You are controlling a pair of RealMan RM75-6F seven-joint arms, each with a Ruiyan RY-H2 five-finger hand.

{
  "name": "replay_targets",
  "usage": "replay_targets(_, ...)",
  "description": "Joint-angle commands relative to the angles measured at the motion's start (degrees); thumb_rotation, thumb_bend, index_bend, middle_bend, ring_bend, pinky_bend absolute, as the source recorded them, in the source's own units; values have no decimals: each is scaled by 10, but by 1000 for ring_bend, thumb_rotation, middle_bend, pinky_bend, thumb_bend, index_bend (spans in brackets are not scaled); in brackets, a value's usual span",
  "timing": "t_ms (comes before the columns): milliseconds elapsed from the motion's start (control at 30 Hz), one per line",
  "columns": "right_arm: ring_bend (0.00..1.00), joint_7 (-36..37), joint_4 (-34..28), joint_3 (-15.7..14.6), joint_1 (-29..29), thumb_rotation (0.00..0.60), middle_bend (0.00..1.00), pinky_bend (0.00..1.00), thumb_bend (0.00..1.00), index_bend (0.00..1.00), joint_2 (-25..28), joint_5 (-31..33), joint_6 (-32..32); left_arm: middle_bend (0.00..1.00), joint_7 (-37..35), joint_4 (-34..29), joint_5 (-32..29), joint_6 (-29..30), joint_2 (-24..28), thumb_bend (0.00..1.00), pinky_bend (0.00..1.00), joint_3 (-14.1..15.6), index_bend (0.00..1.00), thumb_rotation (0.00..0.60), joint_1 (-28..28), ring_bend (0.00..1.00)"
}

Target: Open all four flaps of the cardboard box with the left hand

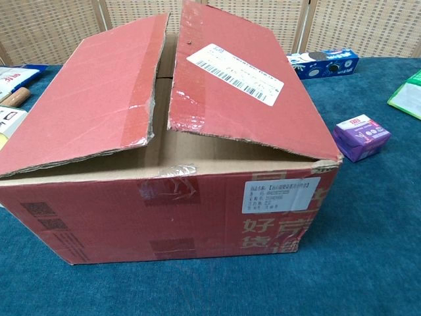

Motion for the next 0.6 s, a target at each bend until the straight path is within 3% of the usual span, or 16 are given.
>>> replay_targets(33,0,-1,-1,-1,0,600,0,91,0,0,-1,-1,-1,0,-1,0,-1,-1,0,0,0,1,0,600,0,0)
replay_targets(333,0,-6,-2,-3,-1,600,0,91,0,0,0,-4,-1,0,-16,-4,14,2,-2,0,0,-7,1,600,-10,0)
replay_targets(600,0,-8,-6,-2,-1,600,0,91,0,0,0,1,-4,0,-56,-17,69,-2,-4,0,0,-71,16,600,-86,0)
